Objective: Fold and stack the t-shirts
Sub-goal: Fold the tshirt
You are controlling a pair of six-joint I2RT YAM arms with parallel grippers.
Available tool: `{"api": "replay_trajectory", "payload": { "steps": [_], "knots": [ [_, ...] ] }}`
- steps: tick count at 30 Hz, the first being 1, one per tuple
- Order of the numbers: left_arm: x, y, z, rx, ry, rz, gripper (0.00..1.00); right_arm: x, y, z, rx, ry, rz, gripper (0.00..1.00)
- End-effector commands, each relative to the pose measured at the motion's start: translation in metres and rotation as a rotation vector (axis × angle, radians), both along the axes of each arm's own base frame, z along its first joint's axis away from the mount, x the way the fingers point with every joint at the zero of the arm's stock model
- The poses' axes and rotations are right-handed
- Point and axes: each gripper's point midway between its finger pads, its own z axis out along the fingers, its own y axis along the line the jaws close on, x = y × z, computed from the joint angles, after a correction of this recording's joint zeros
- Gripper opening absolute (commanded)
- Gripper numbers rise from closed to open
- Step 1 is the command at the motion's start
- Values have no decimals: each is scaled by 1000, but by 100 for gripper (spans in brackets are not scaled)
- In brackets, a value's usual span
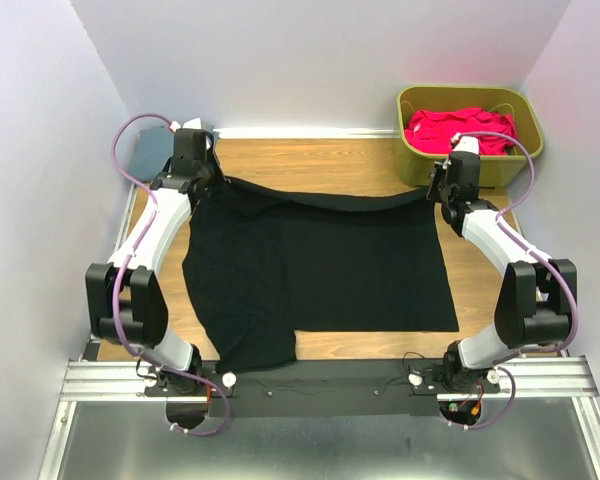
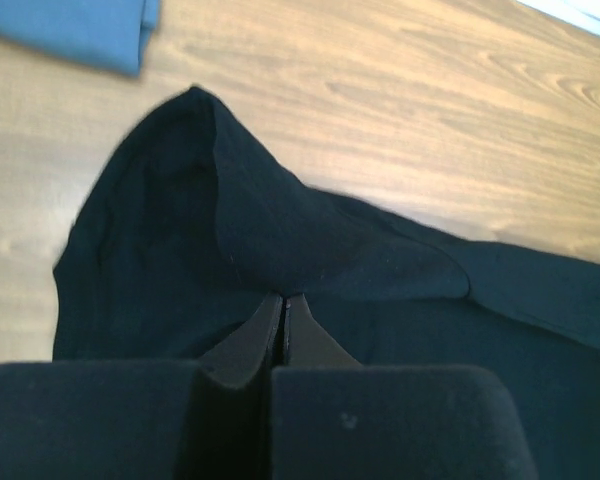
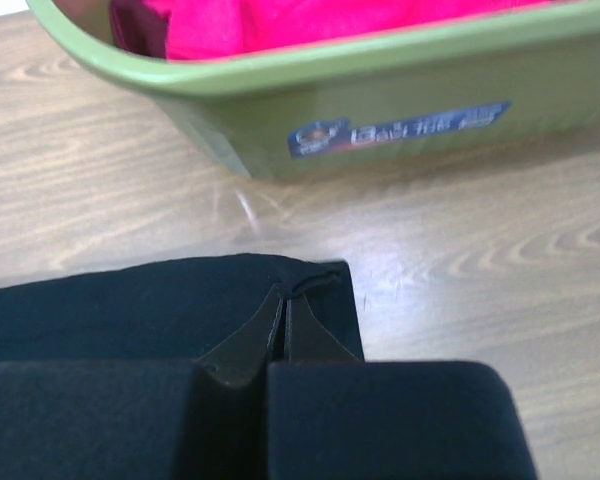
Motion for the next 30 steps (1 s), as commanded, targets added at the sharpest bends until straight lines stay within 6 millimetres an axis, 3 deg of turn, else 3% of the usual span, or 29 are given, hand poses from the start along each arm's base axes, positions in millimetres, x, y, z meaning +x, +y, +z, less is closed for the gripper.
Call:
{"api": "replay_trajectory", "payload": {
  "steps": [1, 6, 15, 18, 19, 21, 25, 30],
  "knots": [
    [-28, 0, 10, -61, 12, 25, 0, -17, -4, -3, 23, 50, -38, 0],
    [-50, 1, 6, -92, 19, 49, 0, -28, -3, -17, 54, 95, -60, 0],
    [-93, -5, -27, -174, 86, 61, 0, -48, -7, -67, 111, 239, -162, 0],
    [-108, -9, -47, -205, 124, 60, 0, -54, -9, -90, 124, 295, -209, 1],
    [-107, -10, -44, -216, 115, 57, 0, -55, -10, -96, 122, 312, -212, 1],
    [-112, -12, -55, -231, 131, 60, 0, -59, -11, -112, 129, 354, -238, 1],
    [-121, -13, -74, -239, 177, 66, 0, -63, -18, -127, 125, 392, -288, 1],
    [-126, -11, -77, -244, 183, 80, 0, -66, -22, -133, 108, 420, -303, 1]
  ]
}}
